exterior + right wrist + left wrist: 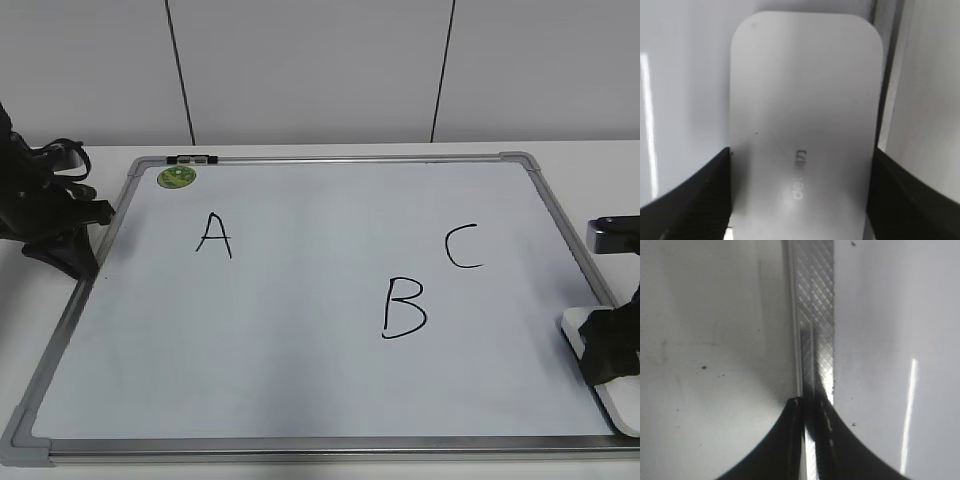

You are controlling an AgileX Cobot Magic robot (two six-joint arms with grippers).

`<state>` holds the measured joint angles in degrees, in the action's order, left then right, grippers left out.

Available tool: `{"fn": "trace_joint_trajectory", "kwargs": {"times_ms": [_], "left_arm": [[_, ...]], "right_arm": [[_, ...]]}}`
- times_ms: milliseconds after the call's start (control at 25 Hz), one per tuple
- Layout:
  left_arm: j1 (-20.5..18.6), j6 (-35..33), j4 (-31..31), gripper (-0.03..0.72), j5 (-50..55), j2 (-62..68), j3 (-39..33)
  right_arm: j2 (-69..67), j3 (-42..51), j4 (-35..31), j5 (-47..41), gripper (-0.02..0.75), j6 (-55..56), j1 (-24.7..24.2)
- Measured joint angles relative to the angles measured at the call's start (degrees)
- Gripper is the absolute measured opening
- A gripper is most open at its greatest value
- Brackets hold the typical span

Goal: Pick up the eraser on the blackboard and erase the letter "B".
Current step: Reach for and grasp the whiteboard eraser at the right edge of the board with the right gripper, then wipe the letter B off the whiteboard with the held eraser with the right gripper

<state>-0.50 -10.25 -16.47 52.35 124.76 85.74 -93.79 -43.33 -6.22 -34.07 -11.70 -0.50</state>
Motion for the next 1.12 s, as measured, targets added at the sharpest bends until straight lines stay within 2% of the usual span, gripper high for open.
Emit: {"fn": "trace_joint_trajectory", "kwargs": {"times_ms": [520,640,920,960,1120], "left_arm": [[0.0,0.0,0.0,0.043,0.1,0.0,0.0],[0.0,0.0,0.0,0.043,0.1,0.0,0.0],[0.0,0.0,0.0,0.043,0.1,0.0,0.0],[0.0,0.0,0.0,0.043,0.1,0.0,0.0],[0.0,0.0,0.0,0.043,0.1,0.0,0.0]], "right_arm": [[1.5,-10.7,-0.7,-12.5,0.532,0.0,0.0],[1.5,-14.0,-1.3,-14.7,0.531,0.0,1.5],[1.0,-21.9,-1.6,-14.9,0.531,0.0,11.7],[-0.2,-23.7,-1.7,-14.9,0.531,0.0,14.7],[-4.4,-27.9,-1.6,-14.8,0.531,0.0,19.5]]}}
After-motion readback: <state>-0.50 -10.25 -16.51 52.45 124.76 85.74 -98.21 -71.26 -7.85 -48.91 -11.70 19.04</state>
